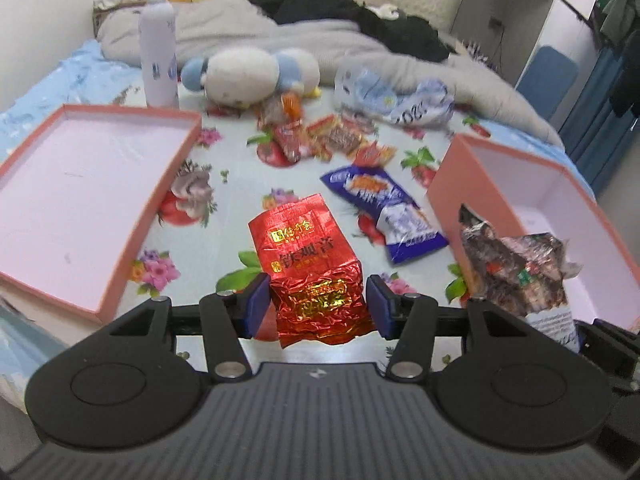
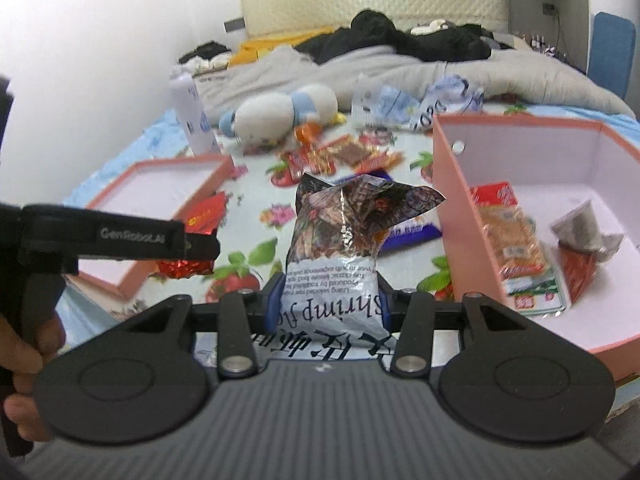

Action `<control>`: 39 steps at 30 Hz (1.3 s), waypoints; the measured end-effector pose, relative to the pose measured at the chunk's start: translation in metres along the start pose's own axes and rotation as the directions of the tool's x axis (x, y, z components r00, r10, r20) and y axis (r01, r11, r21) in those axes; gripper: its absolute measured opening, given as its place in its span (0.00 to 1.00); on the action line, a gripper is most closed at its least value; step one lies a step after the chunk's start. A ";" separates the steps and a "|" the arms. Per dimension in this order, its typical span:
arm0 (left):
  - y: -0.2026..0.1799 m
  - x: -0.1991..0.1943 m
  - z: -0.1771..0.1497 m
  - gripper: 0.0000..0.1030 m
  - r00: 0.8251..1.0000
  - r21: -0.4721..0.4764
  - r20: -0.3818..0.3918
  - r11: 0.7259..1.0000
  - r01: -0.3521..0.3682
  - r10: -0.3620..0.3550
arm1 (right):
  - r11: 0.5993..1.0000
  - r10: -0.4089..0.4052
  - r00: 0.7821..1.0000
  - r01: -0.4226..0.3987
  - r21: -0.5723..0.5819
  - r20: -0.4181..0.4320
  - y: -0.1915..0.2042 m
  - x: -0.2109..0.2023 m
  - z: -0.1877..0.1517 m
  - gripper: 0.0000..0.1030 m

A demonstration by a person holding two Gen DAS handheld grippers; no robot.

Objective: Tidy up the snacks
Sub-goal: 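Lift and carry the shrimp-chip bag and red foil packet toward the larger pink box, then drop both packets into the larger pink box by opening both grippers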

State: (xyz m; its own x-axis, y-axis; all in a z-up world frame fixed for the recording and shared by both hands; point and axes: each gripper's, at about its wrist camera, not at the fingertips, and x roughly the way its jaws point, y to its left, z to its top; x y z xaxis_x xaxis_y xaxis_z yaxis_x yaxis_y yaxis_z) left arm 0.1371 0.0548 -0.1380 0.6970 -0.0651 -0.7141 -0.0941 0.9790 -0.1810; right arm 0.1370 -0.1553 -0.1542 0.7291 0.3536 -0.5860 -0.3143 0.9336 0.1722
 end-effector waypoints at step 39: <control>-0.210 -0.009 0.035 0.56 0.915 0.192 0.034 0.901 0.389 -0.403 | 0.957 -0.238 0.969 0.223 0.186 0.064 -0.150 -0.082 0.036 0.46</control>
State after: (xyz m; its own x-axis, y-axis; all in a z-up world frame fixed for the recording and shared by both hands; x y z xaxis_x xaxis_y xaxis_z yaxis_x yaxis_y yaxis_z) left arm 0.1750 -0.1438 -0.0700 0.6996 -0.4472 -0.5573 0.3230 0.8936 -0.3116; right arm 0.1461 -0.3222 -0.1041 0.8206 0.1238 -0.5580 -0.0249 0.9831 0.1814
